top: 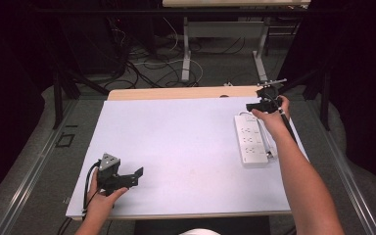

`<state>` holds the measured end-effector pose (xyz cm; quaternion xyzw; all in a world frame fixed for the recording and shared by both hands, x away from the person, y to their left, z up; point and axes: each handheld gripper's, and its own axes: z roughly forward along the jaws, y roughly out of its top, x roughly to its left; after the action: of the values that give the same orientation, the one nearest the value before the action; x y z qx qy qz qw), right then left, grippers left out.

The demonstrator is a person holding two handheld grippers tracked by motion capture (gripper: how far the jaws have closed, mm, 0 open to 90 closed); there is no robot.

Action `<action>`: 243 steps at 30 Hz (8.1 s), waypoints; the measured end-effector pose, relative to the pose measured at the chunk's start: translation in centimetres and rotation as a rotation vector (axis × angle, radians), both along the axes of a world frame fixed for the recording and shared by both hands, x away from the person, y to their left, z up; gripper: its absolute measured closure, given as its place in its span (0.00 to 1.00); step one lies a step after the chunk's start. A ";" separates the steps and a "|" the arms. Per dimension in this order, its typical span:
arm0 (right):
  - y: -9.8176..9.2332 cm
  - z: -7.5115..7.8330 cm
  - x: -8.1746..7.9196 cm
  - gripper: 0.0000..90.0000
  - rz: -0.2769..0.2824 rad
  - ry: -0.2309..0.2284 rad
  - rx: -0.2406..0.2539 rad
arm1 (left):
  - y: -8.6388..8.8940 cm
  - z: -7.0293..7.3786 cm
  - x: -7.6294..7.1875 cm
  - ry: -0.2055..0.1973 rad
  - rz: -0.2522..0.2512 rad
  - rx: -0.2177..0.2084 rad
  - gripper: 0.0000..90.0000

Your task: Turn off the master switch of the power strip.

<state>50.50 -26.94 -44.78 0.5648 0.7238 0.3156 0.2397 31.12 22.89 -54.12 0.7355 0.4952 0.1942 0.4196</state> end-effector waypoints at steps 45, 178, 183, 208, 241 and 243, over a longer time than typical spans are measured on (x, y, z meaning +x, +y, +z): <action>-0.3 -4.2 3.4 1.00 -0.042 0.135 -0.009 | 0.5 0.0 -0.1 0.004 0.027 0.004 0.05; 0.1 -2.3 -0.5 0.00 0.017 0.087 0.010 | 0.3 0.0 -0.7 -0.008 0.038 0.011 0.05; 0.5 -1.9 -1.2 0.00 0.044 0.075 0.003 | 0.3 0.0 -0.6 -0.009 0.040 0.012 0.05; 2.0 -1.4 -4.2 0.00 0.112 0.042 0.001 | 0.2 0.1 -0.7 -0.013 0.041 0.010 0.05; 1.6 -1.0 -10.0 0.00 0.202 -0.018 0.010 | 0.2 0.1 -0.7 -0.011 0.043 0.004 0.05; 1.5 -1.0 -10.2 0.00 0.209 -0.023 0.008 | 0.3 0.1 -0.7 -0.008 0.041 0.004 0.05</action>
<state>40.26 -25.43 -45.74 0.4836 0.7746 0.3483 0.2116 30.41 23.19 -54.00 0.7253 0.5082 0.2068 0.4159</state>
